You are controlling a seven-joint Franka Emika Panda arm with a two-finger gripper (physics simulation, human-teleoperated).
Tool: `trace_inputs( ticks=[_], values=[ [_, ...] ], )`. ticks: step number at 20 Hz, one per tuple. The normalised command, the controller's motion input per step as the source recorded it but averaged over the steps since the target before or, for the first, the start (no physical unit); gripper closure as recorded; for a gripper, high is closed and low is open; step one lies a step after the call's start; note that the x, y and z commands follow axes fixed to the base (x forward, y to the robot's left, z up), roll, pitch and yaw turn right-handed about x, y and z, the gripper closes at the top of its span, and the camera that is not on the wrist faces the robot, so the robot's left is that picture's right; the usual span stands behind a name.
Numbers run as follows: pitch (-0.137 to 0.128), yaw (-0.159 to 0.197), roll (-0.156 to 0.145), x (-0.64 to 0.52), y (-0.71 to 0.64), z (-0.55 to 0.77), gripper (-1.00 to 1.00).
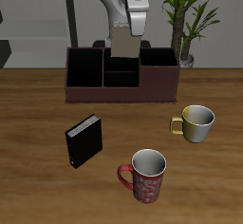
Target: Place the yellow book into the back desk caddy's front compartment
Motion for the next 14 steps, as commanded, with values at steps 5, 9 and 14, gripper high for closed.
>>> trace_inputs(
  ticks=[5, 9, 14],
  values=[
    [0.013, 0.002, 0.006, -0.03, -0.01, -0.07, 1.00],
    [-0.004, 0.006, 0.004, -0.06, -0.01, 0.00, 1.00],
    [-0.002, -0.005, -0.011, -0.01, -0.05, -0.02, 1.00]
  ],
)
